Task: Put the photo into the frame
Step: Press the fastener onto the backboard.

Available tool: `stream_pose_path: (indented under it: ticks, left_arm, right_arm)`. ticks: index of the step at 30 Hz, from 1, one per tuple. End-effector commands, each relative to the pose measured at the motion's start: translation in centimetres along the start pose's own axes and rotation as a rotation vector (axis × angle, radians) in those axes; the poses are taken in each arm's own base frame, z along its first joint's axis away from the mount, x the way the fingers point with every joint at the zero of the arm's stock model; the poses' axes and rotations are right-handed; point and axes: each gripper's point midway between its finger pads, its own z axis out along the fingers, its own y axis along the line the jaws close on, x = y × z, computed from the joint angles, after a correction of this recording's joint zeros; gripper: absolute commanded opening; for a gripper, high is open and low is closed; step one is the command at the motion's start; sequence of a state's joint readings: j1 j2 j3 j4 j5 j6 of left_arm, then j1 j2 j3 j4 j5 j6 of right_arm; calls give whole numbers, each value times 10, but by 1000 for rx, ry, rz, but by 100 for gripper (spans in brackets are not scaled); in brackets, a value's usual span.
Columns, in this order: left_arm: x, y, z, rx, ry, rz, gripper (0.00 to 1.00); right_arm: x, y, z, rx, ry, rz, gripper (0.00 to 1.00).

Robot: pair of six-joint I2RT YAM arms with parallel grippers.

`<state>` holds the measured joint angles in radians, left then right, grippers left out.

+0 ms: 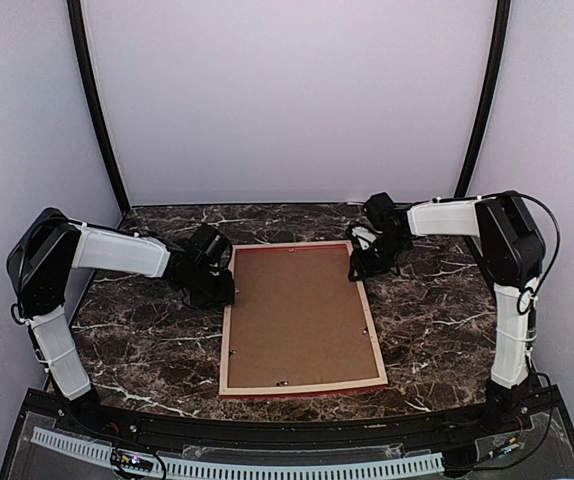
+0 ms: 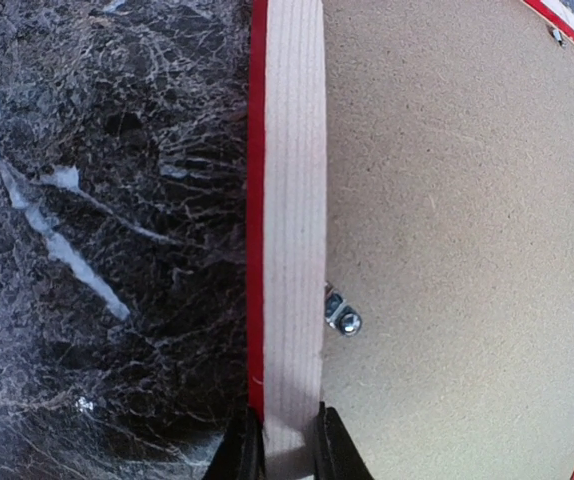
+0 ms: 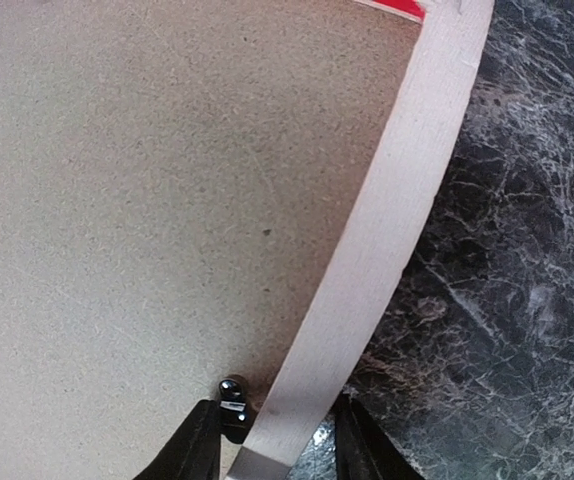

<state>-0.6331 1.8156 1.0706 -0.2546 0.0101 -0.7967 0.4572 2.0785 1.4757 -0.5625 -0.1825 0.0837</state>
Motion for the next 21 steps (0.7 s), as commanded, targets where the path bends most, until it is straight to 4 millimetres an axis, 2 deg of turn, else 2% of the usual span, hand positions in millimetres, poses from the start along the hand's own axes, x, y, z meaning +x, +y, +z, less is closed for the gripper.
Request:
stream_pose_path:
  ticks: [1, 21]
  left_arm:
    - [31, 5, 8, 7, 121, -40, 0]
    - [34, 5, 7, 25, 124, -34, 0]
  right_arm:
    - [-6, -3, 10, 21, -5, -8, 37]
    - [-14, -4, 8, 9, -40, -71, 18]
